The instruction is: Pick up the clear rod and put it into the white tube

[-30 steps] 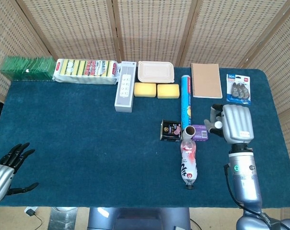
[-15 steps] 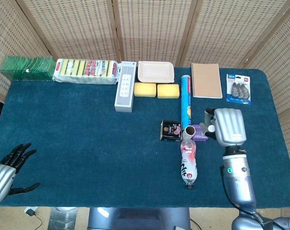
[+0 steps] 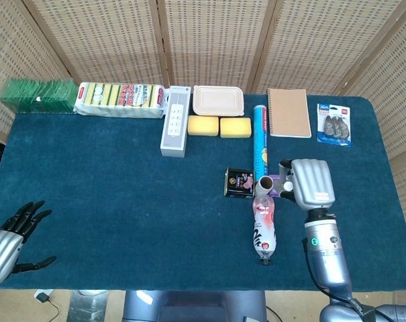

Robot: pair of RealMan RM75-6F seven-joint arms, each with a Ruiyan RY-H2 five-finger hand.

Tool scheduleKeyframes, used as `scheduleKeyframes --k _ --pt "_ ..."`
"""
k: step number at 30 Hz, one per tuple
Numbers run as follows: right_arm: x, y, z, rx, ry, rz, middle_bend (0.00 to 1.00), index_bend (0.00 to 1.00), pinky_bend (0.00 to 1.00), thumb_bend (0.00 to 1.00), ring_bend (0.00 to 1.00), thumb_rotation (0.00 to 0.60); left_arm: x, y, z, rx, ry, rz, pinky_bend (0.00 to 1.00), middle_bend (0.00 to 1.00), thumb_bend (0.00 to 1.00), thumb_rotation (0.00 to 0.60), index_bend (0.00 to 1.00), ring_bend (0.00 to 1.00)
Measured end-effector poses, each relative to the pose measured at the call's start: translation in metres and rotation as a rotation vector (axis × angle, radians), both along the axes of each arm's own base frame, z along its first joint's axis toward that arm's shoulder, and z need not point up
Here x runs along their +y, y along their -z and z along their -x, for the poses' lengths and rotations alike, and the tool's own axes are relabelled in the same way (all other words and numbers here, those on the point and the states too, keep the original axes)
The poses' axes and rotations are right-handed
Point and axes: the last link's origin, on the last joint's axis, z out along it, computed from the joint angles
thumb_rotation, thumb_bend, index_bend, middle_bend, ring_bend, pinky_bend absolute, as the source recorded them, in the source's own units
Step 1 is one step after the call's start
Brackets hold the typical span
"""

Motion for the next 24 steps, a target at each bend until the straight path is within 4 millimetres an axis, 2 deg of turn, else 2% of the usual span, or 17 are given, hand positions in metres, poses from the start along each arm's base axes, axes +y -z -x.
scheduleKeyframes --k 13,24 --pt "-0.014 0.002 -0.016 -0.009 0.017 0.033 1.0 0.8 0.94 0.34 1.0 0.6 0.001 -0.001 0.001 -0.002 -0.009 -0.003 0.23 0.06 0.11 0.452 0.11 0.02" --pt "-0.024 0.018 -0.02 0.016 0.04 0.013 1.0 0.8 0.94 0.34 1.0 0.6 0.004 -0.001 0.002 0.0 -0.019 -0.004 0.23 0.06 0.11 0.445 0.11 0.02"
